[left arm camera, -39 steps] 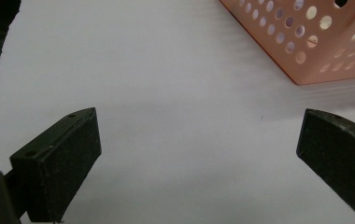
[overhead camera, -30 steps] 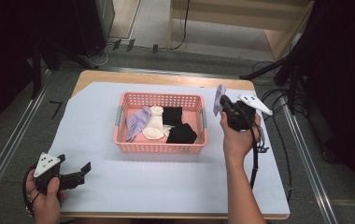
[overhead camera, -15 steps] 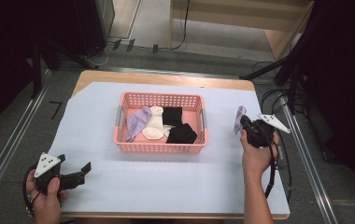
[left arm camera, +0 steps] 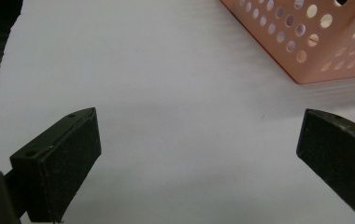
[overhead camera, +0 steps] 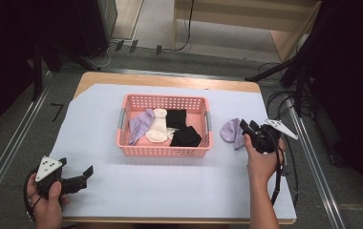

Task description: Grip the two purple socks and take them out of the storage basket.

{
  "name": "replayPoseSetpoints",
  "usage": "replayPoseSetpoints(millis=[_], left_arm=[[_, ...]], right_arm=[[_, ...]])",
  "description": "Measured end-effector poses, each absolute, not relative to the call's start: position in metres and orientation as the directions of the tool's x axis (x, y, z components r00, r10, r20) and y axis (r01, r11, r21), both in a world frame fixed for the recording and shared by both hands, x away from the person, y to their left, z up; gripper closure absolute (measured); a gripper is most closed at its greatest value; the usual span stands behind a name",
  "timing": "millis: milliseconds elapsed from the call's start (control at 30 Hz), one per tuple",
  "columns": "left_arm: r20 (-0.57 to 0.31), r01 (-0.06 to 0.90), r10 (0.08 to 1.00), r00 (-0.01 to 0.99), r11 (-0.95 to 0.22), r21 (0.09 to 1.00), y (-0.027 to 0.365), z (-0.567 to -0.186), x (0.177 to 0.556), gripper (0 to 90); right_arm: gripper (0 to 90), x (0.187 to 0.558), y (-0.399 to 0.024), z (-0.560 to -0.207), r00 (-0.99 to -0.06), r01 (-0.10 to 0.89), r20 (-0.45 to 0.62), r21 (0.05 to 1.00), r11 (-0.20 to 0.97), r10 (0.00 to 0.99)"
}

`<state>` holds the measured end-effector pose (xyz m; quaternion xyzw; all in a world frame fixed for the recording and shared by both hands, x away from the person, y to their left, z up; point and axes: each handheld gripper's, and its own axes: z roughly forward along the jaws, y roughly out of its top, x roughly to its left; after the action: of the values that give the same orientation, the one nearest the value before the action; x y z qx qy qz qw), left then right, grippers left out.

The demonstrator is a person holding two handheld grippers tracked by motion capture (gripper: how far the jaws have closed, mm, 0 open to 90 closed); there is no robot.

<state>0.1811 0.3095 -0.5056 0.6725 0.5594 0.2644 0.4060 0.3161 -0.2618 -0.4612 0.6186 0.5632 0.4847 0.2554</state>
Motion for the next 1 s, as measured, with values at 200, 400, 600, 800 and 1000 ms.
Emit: replayPoseSetpoints(millis=[200, 400, 600, 800, 1000], left_arm=[[-0.097, 0.541, 0.967, 0.236, -0.048, 0.839, 0.31, -0.505, 0.181, 0.5], [-0.1, 0.542, 0.966, 0.239, -0.047, 0.839, 0.311, -0.505, 0.181, 0.5], [-0.104, 0.543, 0.965, 0.239, -0.045, 0.838, 0.311, -0.505, 0.181, 0.5], [-0.108, 0.544, 0.965, 0.238, -0.04, 0.838, 0.311, -0.505, 0.181, 0.5], [-0.109, 0.542, 0.964, 0.242, -0.041, 0.839, 0.311, -0.505, 0.181, 0.5]], right_arm=[[57.4, 0.32, -0.23, -0.437, -0.165, 0.427, 0.301, 0.88, -0.207, 0.939], [58.8, 0.329, -0.191, -0.424, -0.226, 0.429, 0.286, 0.887, -0.169, 0.931], [59.6, 0.336, -0.149, -0.416, -0.297, 0.442, 0.258, 0.89, -0.107, 0.919], [60.2, 0.345, -0.099, -0.422, -0.358, 0.486, 0.227, 0.873, -0.026, 0.906], [60.8, 0.354, -0.072, -0.432, -0.385, 0.53, 0.229, 0.848, 0.011, 0.894]])
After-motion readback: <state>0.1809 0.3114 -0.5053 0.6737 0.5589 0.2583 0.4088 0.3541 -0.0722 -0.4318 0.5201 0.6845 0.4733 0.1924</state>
